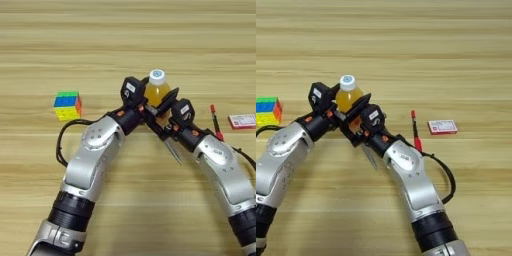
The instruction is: Move the objects on the table
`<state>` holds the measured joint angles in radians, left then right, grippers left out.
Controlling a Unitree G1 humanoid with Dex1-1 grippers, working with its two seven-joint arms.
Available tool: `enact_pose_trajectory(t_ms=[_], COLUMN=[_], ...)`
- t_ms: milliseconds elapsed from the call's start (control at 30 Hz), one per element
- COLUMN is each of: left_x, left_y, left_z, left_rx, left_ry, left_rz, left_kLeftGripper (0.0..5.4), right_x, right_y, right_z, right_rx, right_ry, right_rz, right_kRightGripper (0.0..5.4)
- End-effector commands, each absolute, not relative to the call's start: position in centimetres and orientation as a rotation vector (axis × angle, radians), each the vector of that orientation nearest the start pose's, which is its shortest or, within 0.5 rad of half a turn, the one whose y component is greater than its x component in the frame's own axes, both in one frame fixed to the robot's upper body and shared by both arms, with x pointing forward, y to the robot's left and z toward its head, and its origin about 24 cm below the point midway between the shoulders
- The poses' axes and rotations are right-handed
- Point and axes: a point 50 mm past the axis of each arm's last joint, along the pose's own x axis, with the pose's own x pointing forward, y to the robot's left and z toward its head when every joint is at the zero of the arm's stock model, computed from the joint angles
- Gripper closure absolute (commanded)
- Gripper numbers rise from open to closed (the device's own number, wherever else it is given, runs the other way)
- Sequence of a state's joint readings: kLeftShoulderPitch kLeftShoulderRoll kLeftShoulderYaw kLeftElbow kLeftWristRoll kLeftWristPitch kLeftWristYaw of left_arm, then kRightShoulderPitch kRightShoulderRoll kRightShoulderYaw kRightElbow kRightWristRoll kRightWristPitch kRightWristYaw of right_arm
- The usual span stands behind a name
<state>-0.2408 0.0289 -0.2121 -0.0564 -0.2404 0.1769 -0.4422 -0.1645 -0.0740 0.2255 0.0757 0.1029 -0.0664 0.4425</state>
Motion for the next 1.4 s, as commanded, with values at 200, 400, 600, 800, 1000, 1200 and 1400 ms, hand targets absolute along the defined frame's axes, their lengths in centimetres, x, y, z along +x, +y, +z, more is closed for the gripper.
enact_pose_trajectory(t_ms=[200, 400, 600, 800, 1000, 1200, 1400], left_x=[27.4, 27.2, 27.2, 27.2, 26.6, 27.1, 28.5], left_y=[6.1, 6.0, 6.2, 6.6, 7.2, 8.9, 11.0], left_z=[10.1, 10.2, 10.0, 9.6, 9.2, 9.0, 9.2], left_rx=[-0.135, -0.136, -0.129, -0.118, -0.108, -0.101, -0.035], left_ry=[-0.125, -0.134, -0.130, -0.129, -0.146, -0.168, -0.215], left_rz=[-0.762, -0.778, -0.779, -0.762, -0.789, -0.713, -0.514], left_kLeftGripper=[1.46, 0.73, 0.04, 0.00, 0.00, 0.00, 0.00], right_x=[27.3, 27.4, 27.8, 28.5, 29.3, 29.8, 30.0], right_y=[-8.1, -8.2, -8.8, -9.8, -11.0, -12.1, -12.9], right_z=[7.1, 7.0, 7.2, 7.3, 7.4, 7.5, 7.6], right_rx=[-0.010, -0.009, -0.011, -0.021, -0.015, -0.024, -0.035], right_ry=[-0.130, -0.126, -0.133, -0.143, -0.141, -0.149, -0.153], right_rz=[0.674, 0.666, 0.625, 0.543, 0.457, 0.394, 0.358], right_kRightGripper=[1.94, 1.94, 1.95, 1.95, 1.95, 1.95, 1.95])
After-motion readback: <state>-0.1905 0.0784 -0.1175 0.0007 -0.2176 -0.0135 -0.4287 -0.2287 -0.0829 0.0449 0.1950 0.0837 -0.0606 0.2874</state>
